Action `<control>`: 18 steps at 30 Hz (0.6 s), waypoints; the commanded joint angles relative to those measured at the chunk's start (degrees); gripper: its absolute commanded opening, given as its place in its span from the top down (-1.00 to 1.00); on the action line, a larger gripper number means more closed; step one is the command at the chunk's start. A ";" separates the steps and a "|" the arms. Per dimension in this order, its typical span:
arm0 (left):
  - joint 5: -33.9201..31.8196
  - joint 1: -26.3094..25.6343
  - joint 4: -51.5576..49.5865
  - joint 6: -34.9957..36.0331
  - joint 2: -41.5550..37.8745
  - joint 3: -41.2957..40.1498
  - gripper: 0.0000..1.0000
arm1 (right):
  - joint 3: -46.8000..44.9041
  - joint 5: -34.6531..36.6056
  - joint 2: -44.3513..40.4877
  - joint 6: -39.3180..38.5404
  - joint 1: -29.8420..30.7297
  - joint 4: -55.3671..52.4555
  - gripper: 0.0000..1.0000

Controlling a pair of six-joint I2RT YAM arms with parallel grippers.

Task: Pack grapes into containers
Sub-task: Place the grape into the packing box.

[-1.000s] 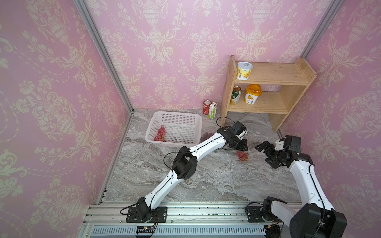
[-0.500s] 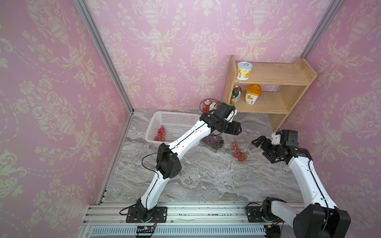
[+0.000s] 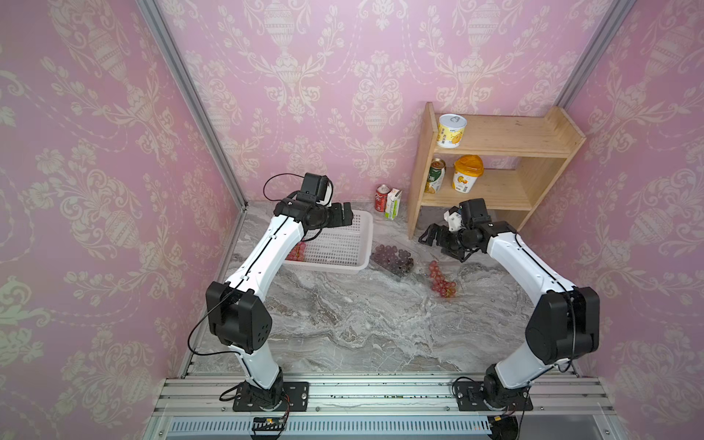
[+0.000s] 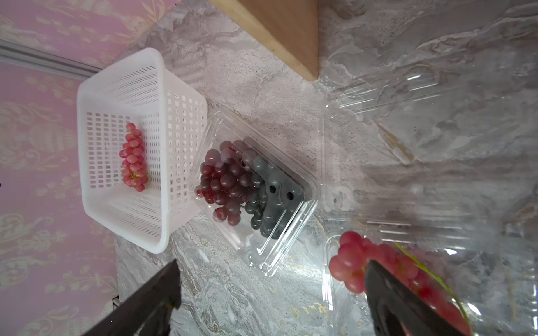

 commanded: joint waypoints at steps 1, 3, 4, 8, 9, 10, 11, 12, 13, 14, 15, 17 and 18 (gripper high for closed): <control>-1.00 1.00 -0.84 2.79 -3.73 -3.73 -0.98 | 3.17 2.95 3.59 -3.73 1.40 -4.15 -0.99; -0.65 1.92 -0.62 2.92 -4.16 -5.15 -0.98 | 2.93 3.66 4.63 -4.09 1.85 -4.20 -0.99; -0.41 2.35 -0.46 2.97 -4.19 -5.63 -0.98 | 2.60 3.75 5.07 -4.35 1.95 -4.14 -0.99; 0.35 3.79 -0.12 3.50 -3.67 -6.46 -0.98 | 1.04 3.33 6.06 -5.89 2.94 -4.16 -0.99; 0.57 4.07 -0.11 3.60 -3.40 -6.54 -0.98 | 0.50 3.31 5.89 -6.04 3.18 -4.07 -0.99; 0.82 4.54 -0.15 3.51 -3.04 -6.55 -0.98 | -0.29 3.18 5.60 -5.96 3.27 -3.82 -1.00; 1.20 5.09 -0.29 3.44 -2.67 -6.60 -0.98 | -1.22 2.83 5.37 -5.75 3.27 -3.45 -0.99; 1.81 5.61 -0.35 3.34 -2.31 -6.58 -0.98 | -1.86 2.51 5.13 -5.71 3.34 -3.20 -0.99; 2.26 6.16 -0.45 3.26 -1.90 -6.56 -0.98 | -2.79 2.21 4.99 -5.70 3.37 -3.02 -0.99; 2.12 6.59 -0.69 3.11 -1.54 -6.68 -0.98 | -3.45 1.87 4.86 -5.69 3.41 -2.81 -0.99; 1.87 6.79 -0.79 3.19 -1.11 -6.67 -0.99 | -4.23 1.39 4.64 -5.65 3.52 -2.47 -0.99; 1.06 6.94 -0.89 3.57 -0.58 -7.05 -0.98 | -6.15 1.15 4.22 -5.43 3.77 -1.72 -0.99; 0.76 7.00 -0.99 3.78 -0.30 -7.13 -0.98 | -6.96 1.08 3.88 -5.35 3.86 -1.31 -0.99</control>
